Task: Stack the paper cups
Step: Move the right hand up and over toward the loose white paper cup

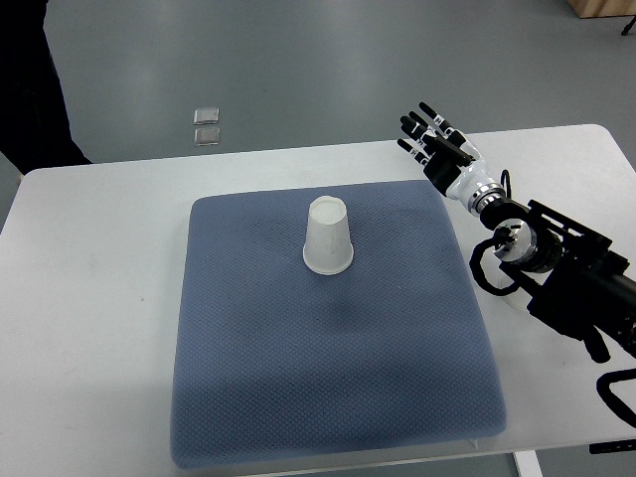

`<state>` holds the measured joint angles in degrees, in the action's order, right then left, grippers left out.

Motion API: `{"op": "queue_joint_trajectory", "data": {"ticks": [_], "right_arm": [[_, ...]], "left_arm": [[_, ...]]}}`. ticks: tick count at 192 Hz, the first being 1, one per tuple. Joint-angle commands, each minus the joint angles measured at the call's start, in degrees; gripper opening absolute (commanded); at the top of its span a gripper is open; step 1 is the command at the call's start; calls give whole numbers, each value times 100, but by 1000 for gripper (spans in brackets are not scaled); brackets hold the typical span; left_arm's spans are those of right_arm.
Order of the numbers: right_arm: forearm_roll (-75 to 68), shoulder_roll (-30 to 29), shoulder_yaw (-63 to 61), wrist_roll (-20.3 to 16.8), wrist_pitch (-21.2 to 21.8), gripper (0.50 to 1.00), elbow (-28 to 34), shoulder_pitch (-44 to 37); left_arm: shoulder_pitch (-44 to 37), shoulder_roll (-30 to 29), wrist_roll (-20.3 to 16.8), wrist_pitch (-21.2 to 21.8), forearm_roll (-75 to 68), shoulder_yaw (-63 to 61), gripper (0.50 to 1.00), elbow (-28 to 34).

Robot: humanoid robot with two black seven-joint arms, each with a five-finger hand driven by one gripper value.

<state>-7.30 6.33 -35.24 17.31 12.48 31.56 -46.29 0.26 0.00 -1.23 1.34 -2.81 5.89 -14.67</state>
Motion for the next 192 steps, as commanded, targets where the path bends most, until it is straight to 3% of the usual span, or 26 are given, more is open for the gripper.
{"op": "queue_joint_trajectory", "data": {"ticks": [1, 81, 123, 152, 192], "right_arm": [[0, 0, 0, 0, 0, 919, 0, -2], [448, 17, 9, -35, 26, 921, 26, -46], [1925, 580, 272, -79, 220, 921, 729, -293], [2180, 1213, 1837, -70, 316, 919, 843, -1119], [2715, 2126, 4674, -79, 870, 919, 1450, -2902]], "left_arm": [[0, 0, 0, -3, 0, 0, 1000, -1], [0, 0, 0, 6, 0, 0, 1000, -1], [9, 0, 0, 6, 0, 0, 1000, -1], [9, 0, 0, 6, 0, -9, 1000, -1], [9, 0, 0, 6, 0, -18, 1000, -124]]}}
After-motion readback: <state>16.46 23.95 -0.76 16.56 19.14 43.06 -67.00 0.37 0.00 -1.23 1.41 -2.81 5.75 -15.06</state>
